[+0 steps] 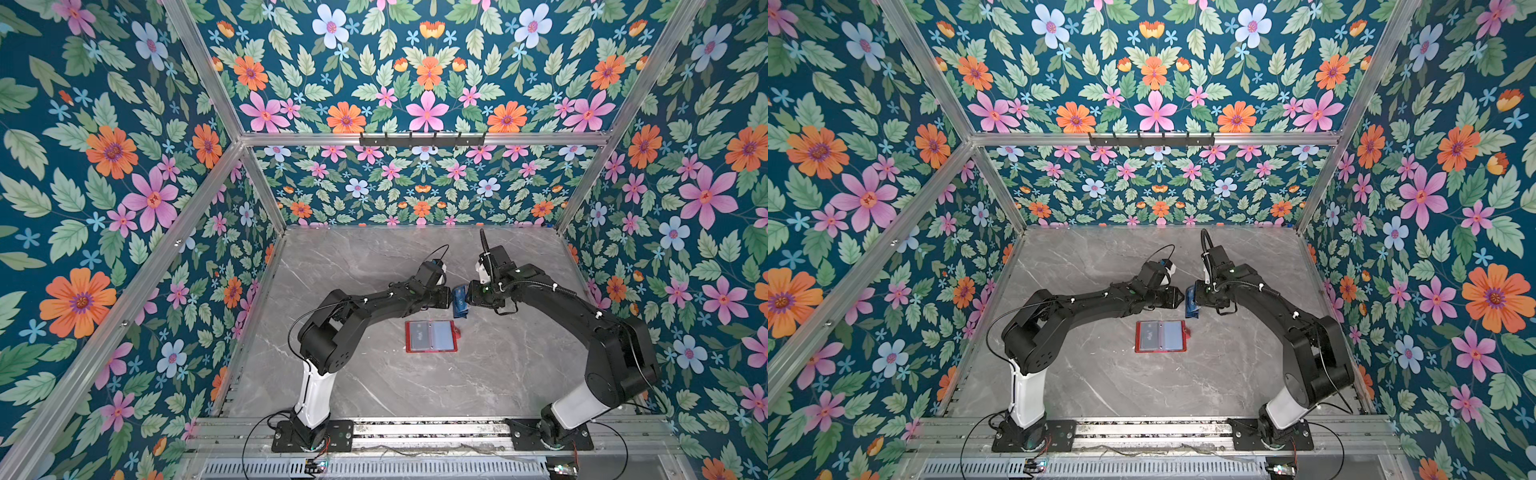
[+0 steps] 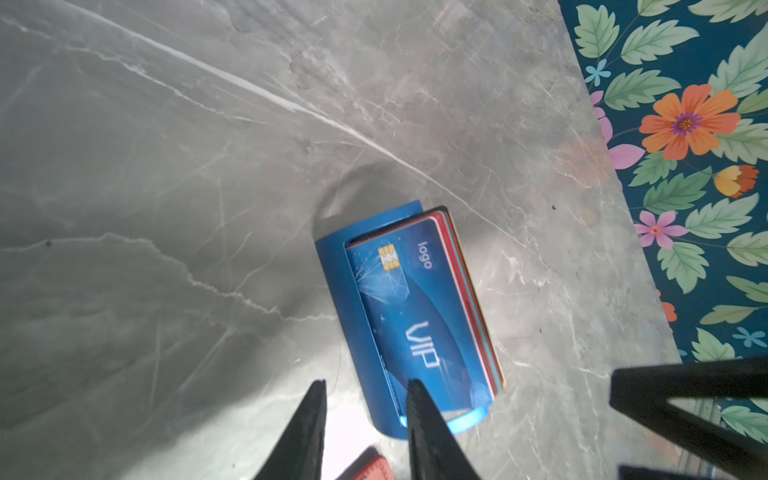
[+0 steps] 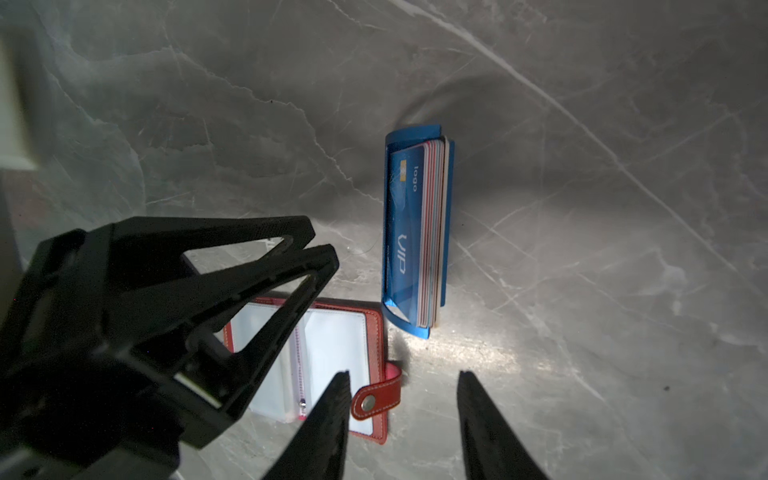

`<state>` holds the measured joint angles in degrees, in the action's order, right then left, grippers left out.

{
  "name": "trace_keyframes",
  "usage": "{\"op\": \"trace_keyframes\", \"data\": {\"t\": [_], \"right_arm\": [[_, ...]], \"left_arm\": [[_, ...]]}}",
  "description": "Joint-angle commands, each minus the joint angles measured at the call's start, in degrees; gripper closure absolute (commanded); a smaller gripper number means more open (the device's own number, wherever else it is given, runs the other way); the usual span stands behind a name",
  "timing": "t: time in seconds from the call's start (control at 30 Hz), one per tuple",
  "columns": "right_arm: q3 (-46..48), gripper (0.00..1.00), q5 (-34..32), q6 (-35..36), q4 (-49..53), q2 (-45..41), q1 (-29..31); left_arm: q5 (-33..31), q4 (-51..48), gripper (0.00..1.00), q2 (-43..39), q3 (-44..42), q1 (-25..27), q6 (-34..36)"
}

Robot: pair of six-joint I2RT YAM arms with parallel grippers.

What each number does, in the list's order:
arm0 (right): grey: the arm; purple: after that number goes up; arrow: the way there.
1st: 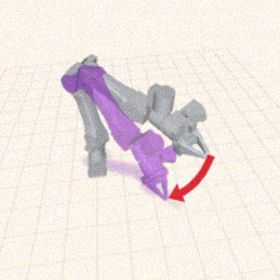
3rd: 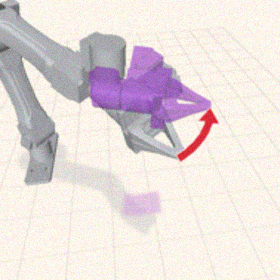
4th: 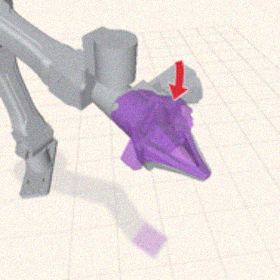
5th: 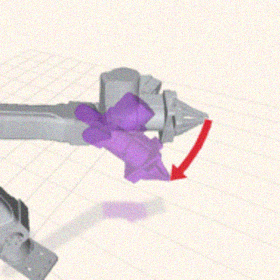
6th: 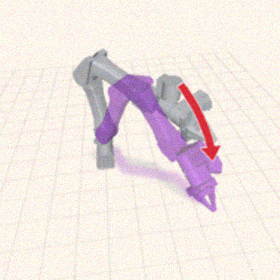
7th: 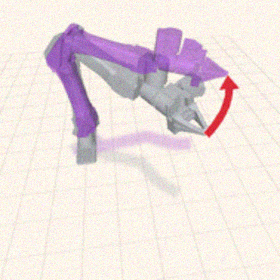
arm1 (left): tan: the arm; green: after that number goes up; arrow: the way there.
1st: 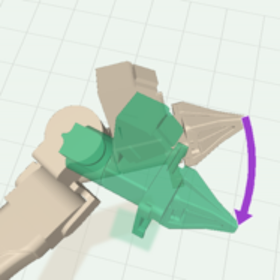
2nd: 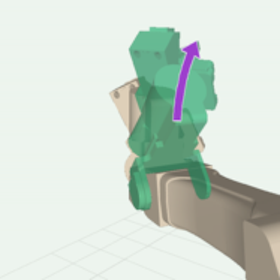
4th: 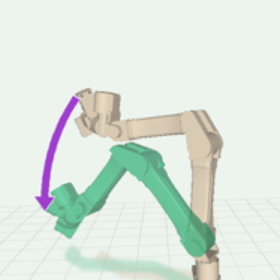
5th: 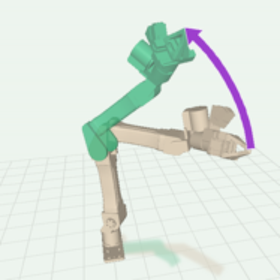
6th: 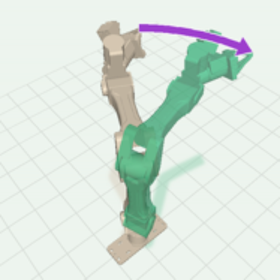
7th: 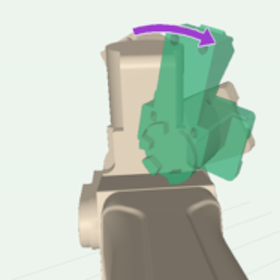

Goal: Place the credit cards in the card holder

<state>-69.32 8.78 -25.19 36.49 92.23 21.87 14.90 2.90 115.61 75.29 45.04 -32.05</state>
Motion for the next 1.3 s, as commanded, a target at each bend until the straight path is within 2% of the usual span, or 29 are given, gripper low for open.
{"op": "trace_keyframes", "data": {"t": [0.0, 0.33, 0.73, 1.27], "right_arm": [[-1.9, 0.56, 0.2, 1.7, 2.2, 1.6, -0.4], [-7.0, 0.59, 3.0, 3.0, 3.0, 9.6, -1.5], [-10.4, 0.61, 2.6, 3.4, 4.1, 14.2, -1.9], [-12.0, 0.63, 2.1, 4.3, 5.2, 18.0, -2.4]], "left_arm": [[2.4, 0.3, 0.64, 1.3, 1.6, -0.2, -0.6], [6.2, 1.6, 0.65, 6.1, 4.6, -1.3, -2.3], [8.9, 2.7, 0.68, 8.2, 5.1, -1.6, -3.3], [8.1, 2.4, 0.76, 8.8, 4.3, -1.7, -4.8]]}}
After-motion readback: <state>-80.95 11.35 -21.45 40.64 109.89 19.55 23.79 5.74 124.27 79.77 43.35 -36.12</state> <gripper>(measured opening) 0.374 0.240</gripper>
